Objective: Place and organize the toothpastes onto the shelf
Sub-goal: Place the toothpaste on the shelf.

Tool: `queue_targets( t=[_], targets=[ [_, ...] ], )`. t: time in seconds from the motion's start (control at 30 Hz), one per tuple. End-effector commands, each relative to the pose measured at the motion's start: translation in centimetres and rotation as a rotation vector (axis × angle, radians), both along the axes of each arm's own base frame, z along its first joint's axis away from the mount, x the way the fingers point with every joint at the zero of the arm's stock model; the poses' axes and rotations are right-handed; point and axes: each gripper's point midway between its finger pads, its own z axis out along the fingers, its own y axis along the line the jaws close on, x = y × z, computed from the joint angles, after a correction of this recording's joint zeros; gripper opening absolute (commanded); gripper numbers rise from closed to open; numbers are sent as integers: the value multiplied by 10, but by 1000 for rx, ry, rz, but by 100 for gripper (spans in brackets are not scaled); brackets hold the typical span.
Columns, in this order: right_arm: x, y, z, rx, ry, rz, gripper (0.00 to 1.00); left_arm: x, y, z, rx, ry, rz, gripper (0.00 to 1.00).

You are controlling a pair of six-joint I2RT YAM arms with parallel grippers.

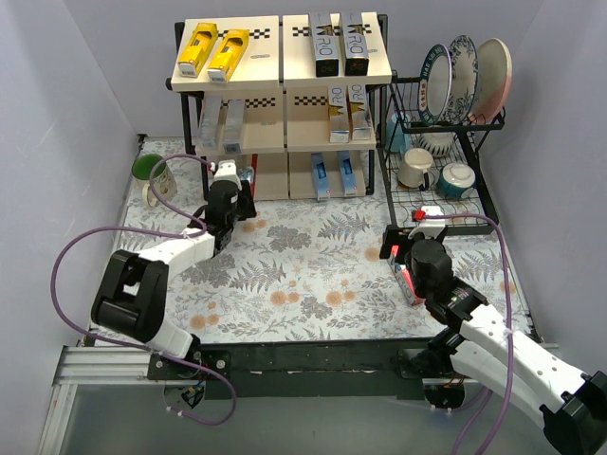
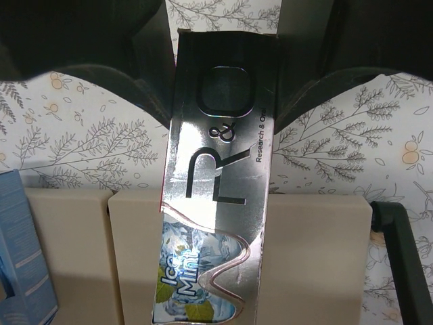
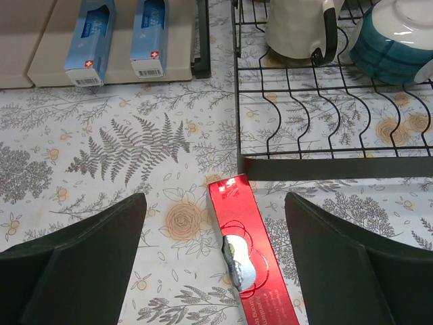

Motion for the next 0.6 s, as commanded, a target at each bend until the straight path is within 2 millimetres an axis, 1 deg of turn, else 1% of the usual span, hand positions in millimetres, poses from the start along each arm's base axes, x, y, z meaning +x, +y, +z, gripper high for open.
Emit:
queue_targets(
  t=[0.0, 0.1, 0.2, 0.37, 0.43, 0.47, 0.57],
  targets=[
    [3, 1, 12, 28, -53, 6, 91, 25, 0, 30, -22, -159, 9, 40],
    [3, 2, 12, 26, -51, 9, 91, 34, 3, 19, -17, -158, 36, 41],
    [3, 2, 12, 26, -51, 9, 91, 41, 5, 16, -26, -169, 49, 43],
    [2, 2, 15, 30, -60, 11, 91, 48, 3, -12, -20, -115, 46, 48],
    [2, 2, 14, 29, -57, 13, 91, 49, 4, -16, -23, -113, 57, 50],
    [2, 1, 15, 27, -58, 12, 91, 49, 4, -20, -22, -107, 60, 53],
    [2, 1, 16, 29, -63, 11, 91, 49, 7, -23, -28, -99, 76, 57]
  ],
)
